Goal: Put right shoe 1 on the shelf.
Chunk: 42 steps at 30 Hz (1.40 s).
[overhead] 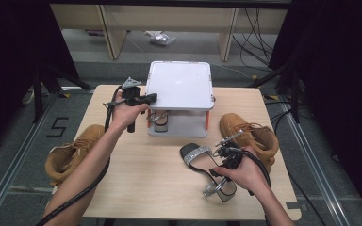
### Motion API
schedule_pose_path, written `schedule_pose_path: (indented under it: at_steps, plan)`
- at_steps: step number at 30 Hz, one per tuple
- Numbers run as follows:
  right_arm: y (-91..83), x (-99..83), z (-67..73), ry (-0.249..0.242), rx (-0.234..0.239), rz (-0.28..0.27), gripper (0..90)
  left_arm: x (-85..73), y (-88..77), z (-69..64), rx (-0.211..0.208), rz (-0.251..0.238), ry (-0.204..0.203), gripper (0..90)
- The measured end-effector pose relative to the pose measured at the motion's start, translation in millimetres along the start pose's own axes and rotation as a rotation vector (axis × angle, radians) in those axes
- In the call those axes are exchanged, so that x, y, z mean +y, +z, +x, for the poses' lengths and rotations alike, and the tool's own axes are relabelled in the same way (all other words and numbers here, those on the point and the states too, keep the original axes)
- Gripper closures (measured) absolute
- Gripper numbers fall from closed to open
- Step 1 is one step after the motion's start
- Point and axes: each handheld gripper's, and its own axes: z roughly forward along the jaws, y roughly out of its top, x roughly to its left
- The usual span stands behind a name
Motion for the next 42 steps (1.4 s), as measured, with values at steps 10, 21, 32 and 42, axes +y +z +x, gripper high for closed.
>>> schedule_pose_path:
  at_steps: [10,21,32,42]
  plan:
    - [5.7,7.4,4.5,-0.043,0.027,0.091,32.9,0.4,0.0,0.6,-0.003,0.001,-0.003,89.8]
    - [19.1,16.9,2.8,-0.075,0.044,0.165,32.7,0.8,-0.1,0.5,-0.002,0.005,-0.002,89.8]
    - [36.2,27.3,0.2,-0.077,0.041,0.274,35.3,1.3,0.2,0.6,-0.006,0.007,-0.001,89.8]
    - [46.6,34.2,2.6,-0.083,0.016,0.348,36.4,1.3,0.2,0.8,-0.006,0.007,-0.001,89.8]
